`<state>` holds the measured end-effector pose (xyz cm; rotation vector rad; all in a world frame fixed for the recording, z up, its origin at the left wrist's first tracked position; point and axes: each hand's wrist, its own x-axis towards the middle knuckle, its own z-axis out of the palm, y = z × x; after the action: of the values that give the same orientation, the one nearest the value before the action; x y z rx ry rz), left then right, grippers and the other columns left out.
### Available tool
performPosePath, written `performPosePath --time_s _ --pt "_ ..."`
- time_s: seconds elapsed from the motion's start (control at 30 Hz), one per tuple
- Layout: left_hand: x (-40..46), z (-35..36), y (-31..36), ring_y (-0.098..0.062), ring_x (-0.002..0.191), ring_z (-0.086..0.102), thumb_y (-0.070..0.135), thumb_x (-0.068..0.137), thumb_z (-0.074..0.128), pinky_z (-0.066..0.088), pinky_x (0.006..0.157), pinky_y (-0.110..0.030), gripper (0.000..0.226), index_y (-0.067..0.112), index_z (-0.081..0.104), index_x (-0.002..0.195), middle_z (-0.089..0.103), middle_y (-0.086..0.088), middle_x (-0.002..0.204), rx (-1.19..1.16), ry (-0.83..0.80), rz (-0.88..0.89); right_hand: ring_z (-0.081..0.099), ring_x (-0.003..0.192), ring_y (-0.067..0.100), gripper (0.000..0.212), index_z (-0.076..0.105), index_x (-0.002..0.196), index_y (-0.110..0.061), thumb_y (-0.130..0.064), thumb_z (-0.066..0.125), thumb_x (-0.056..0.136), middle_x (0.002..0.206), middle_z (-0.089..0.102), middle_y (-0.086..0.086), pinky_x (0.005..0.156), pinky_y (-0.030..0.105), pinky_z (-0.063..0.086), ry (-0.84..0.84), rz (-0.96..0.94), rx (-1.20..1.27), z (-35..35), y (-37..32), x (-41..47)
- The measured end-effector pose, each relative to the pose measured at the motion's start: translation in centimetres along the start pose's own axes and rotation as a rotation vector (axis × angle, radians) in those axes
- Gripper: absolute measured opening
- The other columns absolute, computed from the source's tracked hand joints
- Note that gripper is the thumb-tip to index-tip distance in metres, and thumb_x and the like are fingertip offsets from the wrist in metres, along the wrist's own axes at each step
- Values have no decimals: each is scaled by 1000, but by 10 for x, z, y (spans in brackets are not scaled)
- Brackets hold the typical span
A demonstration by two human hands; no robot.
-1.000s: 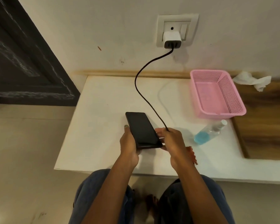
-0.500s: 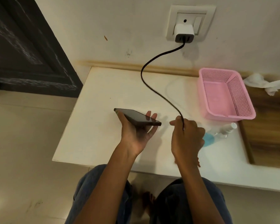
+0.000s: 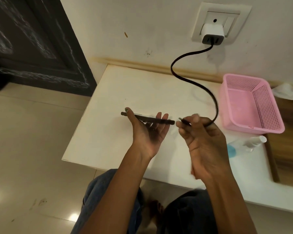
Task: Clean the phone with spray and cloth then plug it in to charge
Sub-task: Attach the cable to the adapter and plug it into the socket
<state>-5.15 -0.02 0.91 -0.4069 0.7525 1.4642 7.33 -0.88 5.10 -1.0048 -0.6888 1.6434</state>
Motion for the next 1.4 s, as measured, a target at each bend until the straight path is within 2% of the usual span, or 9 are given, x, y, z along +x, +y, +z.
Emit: performPosePath --time_s 0.1,0.17,0.37,0.63,0.73,0.87,1.03,1.23,1.4 --pt "0 0 1 -26 74 72 80 73 47 57 55 -34 100 8 37 142 60 -14 113 1 -2 6 70 85 24 14 74 74 -13 -4 75 65 79 74 6 75 26 55 -35 -148 -233 3 5 -3" --pt "-1 2 2 -26 76 72 79 74 46 56 51 -31 99 7 38 141 60 -14 114 3 12 3 70 85 17 20 74 84 -9 4 74 69 83 74 2 76 22 54 -35 -261 -419 4 9 -3" --pt "-3 4 2 -25 85 69 80 74 44 53 47 -27 97 5 41 137 63 -12 112 22 46 -10 67 83 1 17 73 89 -10 -5 76 73 85 72 -8 78 12 50 6 -502 -788 7 20 -2" --pt "-3 4 4 -24 79 70 79 75 44 55 50 -28 91 8 44 133 63 -12 111 44 47 10 67 83 5 19 71 84 -15 1 74 74 84 70 -7 77 12 50 -18 -550 -781 6 25 1" --pt "-2 4 4 -24 83 69 79 76 43 60 63 -33 84 11 48 125 63 -11 107 54 40 18 68 83 8 21 71 84 -16 2 75 73 83 71 -5 78 15 51 -49 -583 -794 6 27 1" --pt "-3 4 4 -24 84 69 78 77 43 58 58 -30 85 10 46 128 63 -11 105 63 47 14 68 82 8 22 70 82 -18 2 75 73 83 70 -6 78 15 52 -62 -603 -819 5 28 1" --pt "-1 1 2 -22 84 71 75 79 45 59 67 -35 82 14 45 133 66 -9 105 101 47 22 67 82 8 23 69 82 -20 1 75 73 82 69 -6 77 15 52 -41 -620 -839 4 28 0" --pt "-1 0 1 -22 83 70 74 80 45 58 65 -33 82 11 46 132 65 -9 104 118 41 11 67 83 10 17 69 83 -15 -1 74 74 83 69 -4 77 20 54 -44 -623 -846 3 30 2" --pt "-1 1 1 -23 85 69 73 81 44 56 75 -36 80 9 47 131 64 -9 102 146 35 8 66 83 8 21 66 82 -18 0 73 75 83 68 -7 75 10 49 -52 -613 -818 5 29 2"
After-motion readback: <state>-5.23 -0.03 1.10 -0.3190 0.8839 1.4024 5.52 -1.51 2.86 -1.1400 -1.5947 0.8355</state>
